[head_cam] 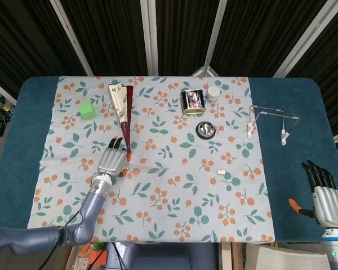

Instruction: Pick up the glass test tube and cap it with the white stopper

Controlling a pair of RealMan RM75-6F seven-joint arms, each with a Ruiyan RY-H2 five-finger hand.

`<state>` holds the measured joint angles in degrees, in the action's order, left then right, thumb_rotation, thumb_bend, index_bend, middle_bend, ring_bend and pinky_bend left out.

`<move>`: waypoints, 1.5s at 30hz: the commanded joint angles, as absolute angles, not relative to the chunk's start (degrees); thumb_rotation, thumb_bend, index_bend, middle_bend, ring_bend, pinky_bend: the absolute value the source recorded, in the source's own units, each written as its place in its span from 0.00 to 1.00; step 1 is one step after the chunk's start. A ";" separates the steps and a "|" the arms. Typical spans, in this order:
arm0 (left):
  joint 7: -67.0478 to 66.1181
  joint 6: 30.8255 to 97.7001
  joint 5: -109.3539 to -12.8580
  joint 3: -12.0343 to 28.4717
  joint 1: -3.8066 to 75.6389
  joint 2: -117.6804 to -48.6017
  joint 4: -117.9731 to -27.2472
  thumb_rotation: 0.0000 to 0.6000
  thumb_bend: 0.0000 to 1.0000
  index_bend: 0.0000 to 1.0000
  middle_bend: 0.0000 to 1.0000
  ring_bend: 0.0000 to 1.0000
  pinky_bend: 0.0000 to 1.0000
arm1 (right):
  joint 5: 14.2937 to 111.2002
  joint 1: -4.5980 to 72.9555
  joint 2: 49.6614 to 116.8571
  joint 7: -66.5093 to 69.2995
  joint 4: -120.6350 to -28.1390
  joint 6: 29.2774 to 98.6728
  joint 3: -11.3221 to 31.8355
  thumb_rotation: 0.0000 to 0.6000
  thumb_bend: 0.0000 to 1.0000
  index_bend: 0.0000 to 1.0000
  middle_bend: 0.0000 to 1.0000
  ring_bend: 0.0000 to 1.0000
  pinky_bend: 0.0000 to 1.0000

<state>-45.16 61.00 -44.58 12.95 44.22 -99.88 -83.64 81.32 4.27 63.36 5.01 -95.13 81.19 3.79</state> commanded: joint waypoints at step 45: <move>-44.63 60.35 -41.04 12.26 48.23 -103.98 -77.92 1.00 0.40 0.51 0.48 0.05 0.00 | 81.43 3.94 63.65 5.49 -95.42 81.43 4.17 1.00 0.26 0.00 0.00 0.00 0.00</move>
<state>-44.65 60.36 -41.07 12.28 48.22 -103.94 -77.95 81.42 3.95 63.64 5.49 -95.43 81.43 4.17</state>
